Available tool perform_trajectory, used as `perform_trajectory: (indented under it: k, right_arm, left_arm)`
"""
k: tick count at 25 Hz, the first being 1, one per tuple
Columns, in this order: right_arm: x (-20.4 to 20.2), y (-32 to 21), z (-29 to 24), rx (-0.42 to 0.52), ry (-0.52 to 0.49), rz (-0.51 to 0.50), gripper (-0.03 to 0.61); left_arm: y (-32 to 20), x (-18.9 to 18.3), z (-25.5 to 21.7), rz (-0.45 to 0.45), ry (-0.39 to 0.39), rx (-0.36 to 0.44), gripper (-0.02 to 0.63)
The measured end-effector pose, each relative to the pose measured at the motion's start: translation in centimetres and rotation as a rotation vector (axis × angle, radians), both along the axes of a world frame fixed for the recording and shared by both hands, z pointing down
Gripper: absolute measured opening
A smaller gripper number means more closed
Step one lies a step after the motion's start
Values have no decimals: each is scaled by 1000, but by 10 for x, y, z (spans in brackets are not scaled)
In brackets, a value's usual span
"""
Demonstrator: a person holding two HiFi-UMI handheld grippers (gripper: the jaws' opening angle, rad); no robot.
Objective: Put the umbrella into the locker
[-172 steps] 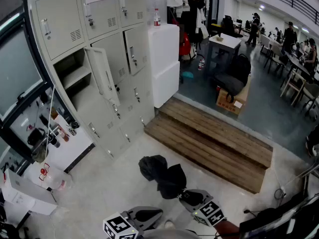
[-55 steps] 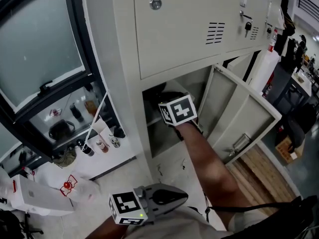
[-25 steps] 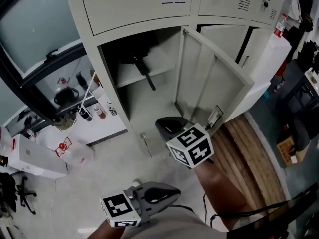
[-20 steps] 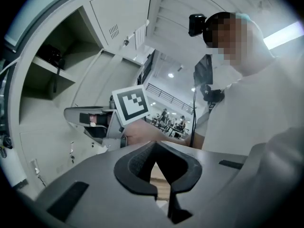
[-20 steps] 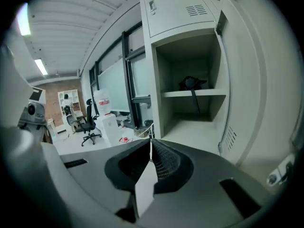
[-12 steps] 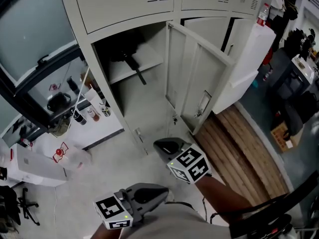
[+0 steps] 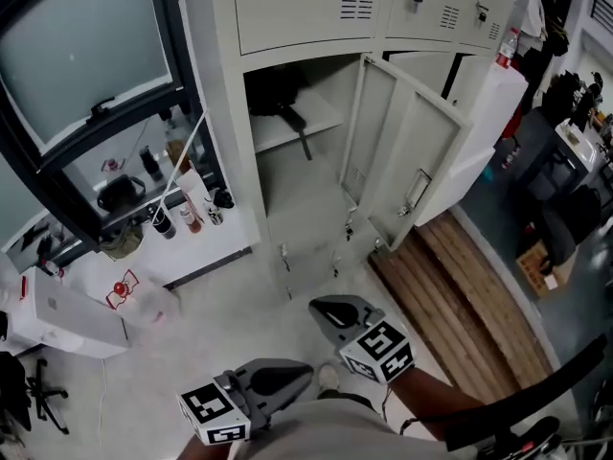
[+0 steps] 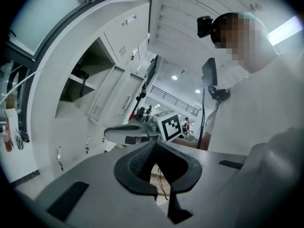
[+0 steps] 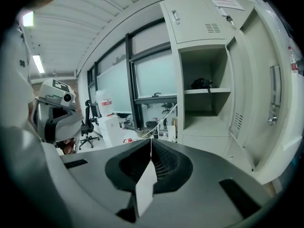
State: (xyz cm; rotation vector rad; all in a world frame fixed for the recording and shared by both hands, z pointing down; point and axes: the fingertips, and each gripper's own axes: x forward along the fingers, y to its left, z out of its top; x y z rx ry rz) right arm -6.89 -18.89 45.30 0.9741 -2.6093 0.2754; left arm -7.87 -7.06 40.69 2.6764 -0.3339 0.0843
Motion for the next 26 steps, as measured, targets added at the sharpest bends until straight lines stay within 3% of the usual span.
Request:
perform_trajectory:
  k: [13, 26]
  right_arm:
    - [-60, 68, 13, -5, 4, 27, 15]
    - [-95, 106, 21, 6, 40, 76, 15]
  left_arm:
    - [51, -76, 22, -22, -2, -34, 11]
    - [90, -121, 37, 8, -24, -5, 9]
